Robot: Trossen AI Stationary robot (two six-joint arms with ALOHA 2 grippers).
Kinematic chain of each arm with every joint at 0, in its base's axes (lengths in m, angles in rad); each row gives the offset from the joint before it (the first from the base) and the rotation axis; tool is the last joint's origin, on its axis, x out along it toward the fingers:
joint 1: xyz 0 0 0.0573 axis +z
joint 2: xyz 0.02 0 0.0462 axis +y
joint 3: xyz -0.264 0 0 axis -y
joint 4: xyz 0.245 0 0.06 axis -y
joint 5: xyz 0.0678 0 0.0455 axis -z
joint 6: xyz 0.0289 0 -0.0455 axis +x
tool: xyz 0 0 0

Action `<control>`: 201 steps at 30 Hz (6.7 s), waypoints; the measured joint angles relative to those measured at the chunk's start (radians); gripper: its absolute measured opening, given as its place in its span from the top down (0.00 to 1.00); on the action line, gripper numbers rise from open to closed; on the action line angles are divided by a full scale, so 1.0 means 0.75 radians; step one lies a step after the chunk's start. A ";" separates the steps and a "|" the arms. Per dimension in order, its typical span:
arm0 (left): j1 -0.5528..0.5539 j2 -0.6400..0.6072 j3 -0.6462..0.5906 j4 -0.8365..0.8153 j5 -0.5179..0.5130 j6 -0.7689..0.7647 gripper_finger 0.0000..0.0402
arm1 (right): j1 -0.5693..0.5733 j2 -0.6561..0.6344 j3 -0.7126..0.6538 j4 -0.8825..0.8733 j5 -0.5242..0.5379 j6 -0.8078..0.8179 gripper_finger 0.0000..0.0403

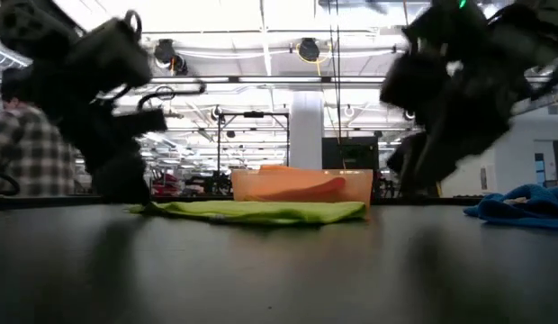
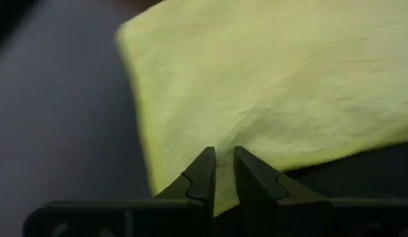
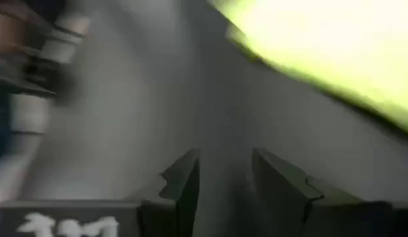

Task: Fold microfiber towels
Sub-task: Fold the green towel

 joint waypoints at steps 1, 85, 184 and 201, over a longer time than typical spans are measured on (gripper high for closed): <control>-0.002 -0.010 0.029 0.006 0.065 0.006 0.86 | 0.014 0.000 0.001 0.074 -0.073 0.010 0.67; -0.545 0.219 0.505 0.205 0.402 0.970 0.24 | -0.044 -0.014 0.003 0.157 0.200 -0.229 0.67; -0.712 0.524 0.207 1.111 -0.392 0.197 1.00 | 0.115 0.565 0.033 0.991 0.256 -1.096 0.40; -0.706 0.524 0.208 1.177 -0.465 0.178 1.00 | 0.162 0.566 0.068 0.949 0.263 -1.000 0.41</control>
